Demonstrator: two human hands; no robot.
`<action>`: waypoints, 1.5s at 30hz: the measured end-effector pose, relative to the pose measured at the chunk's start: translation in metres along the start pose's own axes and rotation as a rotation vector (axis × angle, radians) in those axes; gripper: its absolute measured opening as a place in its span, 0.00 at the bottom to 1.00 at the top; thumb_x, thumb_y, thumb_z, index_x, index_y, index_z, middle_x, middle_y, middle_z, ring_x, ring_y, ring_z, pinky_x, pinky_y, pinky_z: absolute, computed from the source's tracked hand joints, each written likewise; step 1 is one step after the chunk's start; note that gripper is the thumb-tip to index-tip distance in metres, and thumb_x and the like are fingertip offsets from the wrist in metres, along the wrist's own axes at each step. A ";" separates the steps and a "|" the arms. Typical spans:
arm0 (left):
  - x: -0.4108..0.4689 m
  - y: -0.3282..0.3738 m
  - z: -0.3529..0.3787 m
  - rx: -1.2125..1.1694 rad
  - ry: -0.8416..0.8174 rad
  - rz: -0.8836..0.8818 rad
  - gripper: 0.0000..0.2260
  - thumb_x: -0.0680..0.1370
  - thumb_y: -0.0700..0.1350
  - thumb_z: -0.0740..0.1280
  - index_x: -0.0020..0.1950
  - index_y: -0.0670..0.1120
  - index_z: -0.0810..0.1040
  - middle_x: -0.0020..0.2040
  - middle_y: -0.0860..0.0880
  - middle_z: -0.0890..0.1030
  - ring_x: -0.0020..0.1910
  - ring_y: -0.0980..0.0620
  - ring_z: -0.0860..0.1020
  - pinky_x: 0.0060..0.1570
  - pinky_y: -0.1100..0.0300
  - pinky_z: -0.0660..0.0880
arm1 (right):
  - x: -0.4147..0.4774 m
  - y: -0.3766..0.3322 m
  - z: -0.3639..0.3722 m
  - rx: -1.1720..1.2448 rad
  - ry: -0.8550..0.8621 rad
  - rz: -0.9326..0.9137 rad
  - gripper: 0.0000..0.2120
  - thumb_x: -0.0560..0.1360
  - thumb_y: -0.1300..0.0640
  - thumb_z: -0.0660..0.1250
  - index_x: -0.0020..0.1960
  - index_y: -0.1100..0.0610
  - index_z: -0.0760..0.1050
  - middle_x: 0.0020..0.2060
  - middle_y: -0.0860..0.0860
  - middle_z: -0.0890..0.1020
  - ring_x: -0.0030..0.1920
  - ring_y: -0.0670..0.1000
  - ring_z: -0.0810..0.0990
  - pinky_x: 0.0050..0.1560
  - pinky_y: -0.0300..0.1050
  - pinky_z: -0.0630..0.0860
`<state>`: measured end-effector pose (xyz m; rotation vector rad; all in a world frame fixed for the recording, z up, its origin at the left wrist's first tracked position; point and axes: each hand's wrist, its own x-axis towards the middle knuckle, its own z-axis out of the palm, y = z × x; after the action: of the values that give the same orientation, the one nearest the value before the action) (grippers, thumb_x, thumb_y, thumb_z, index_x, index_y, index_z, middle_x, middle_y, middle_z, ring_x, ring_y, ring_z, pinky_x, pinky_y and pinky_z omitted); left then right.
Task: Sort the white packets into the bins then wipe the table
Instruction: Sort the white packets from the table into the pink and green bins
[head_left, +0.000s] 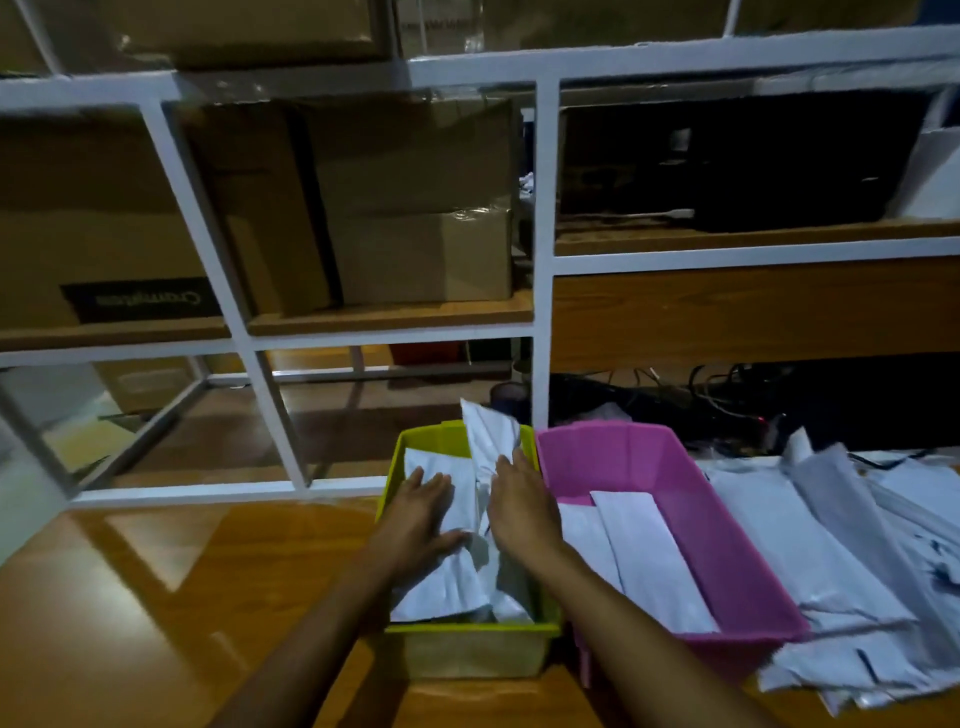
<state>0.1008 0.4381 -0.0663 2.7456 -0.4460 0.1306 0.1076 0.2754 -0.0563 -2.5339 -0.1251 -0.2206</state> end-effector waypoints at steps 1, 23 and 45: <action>0.007 -0.006 0.006 0.030 -0.027 0.004 0.24 0.71 0.60 0.67 0.53 0.41 0.73 0.54 0.41 0.77 0.59 0.38 0.72 0.71 0.46 0.61 | 0.006 0.002 0.011 -0.066 -0.046 0.023 0.17 0.79 0.60 0.59 0.66 0.61 0.70 0.75 0.60 0.60 0.70 0.59 0.67 0.65 0.48 0.68; 0.050 -0.059 0.101 0.360 -0.633 -0.230 0.35 0.80 0.49 0.58 0.77 0.37 0.41 0.77 0.36 0.38 0.77 0.37 0.40 0.74 0.43 0.45 | 0.047 0.050 0.111 -0.569 -0.823 0.064 0.45 0.78 0.48 0.64 0.77 0.58 0.33 0.74 0.64 0.32 0.75 0.66 0.34 0.74 0.64 0.45; -0.012 0.051 -0.028 -0.049 0.093 0.015 0.29 0.81 0.51 0.62 0.78 0.45 0.54 0.79 0.42 0.46 0.78 0.43 0.44 0.74 0.50 0.51 | -0.048 0.021 -0.088 -0.030 -0.092 -0.116 0.34 0.77 0.43 0.63 0.78 0.51 0.54 0.78 0.53 0.51 0.77 0.54 0.53 0.72 0.51 0.61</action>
<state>0.0720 0.4068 -0.0249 2.6753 -0.4392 0.2468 0.0517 0.2062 -0.0049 -2.5692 -0.3073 -0.1524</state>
